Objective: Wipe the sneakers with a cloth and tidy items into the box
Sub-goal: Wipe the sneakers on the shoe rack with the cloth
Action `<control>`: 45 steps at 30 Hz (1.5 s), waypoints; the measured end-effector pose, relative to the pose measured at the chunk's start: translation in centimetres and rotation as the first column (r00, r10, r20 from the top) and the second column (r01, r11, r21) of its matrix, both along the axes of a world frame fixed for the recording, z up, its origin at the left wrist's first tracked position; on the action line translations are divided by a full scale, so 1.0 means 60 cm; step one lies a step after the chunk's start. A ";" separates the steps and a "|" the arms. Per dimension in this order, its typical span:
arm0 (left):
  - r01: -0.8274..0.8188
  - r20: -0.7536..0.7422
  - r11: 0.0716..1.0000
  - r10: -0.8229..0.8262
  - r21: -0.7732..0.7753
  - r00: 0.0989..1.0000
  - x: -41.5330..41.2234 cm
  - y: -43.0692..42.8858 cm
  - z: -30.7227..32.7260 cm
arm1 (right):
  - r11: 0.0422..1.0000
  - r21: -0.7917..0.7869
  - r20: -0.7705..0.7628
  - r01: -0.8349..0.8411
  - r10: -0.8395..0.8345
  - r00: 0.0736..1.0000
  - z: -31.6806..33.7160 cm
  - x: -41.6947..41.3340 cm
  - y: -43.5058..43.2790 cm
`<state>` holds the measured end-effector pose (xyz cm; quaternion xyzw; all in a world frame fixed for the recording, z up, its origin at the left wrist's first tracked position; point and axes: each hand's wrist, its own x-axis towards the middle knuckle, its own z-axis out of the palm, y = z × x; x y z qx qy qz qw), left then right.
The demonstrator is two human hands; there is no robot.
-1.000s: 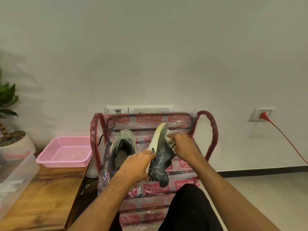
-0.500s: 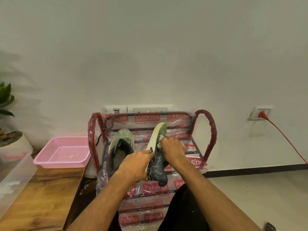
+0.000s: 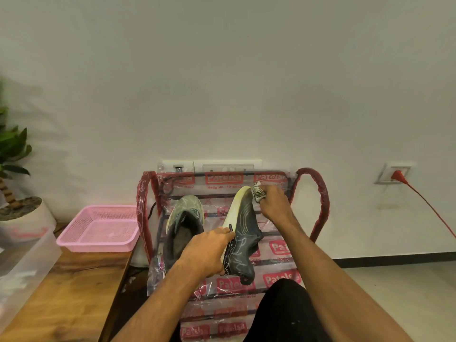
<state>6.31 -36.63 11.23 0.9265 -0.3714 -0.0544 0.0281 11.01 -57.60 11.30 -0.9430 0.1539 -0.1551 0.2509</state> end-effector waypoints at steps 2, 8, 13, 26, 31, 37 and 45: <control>0.001 -0.011 1.000 -0.001 -0.008 1.000 0.002 0.002 -0.001 | 1.000 -0.020 -0.005 0.009 -0.009 1.000 -0.007 0.019 0.013; -0.013 -0.020 0.999 0.012 -0.040 1.000 0.008 0.006 -0.006 | 1.000 0.027 -0.072 -0.011 0.013 0.997 -0.030 0.031 0.053; -0.003 -0.017 0.999 0.002 -0.051 1.000 0.005 0.004 -0.010 | 0.999 0.036 -0.054 -0.031 0.033 0.998 -0.025 0.016 0.022; -0.001 0.009 1.000 0.001 0.003 1.000 0.013 0.000 -0.016 | 0.993 -0.091 -0.007 -0.073 0.073 0.997 -0.045 0.014 0.059; -0.005 0.019 1.000 0.004 0.010 1.000 0.008 0.000 -0.014 | 0.918 -0.119 -0.249 -0.378 0.341 0.907 -0.010 -0.029 0.028; -0.015 0.013 1.000 0.015 0.005 1.000 0.002 -0.001 -0.011 | 0.991 0.039 -0.043 -0.131 0.133 0.990 0.010 -0.031 -0.018; -0.054 0.036 0.999 0.054 0.004 0.998 0.006 -0.003 -0.014 | 0.953 -0.095 -0.103 -0.289 0.280 0.955 -0.037 -0.067 0.091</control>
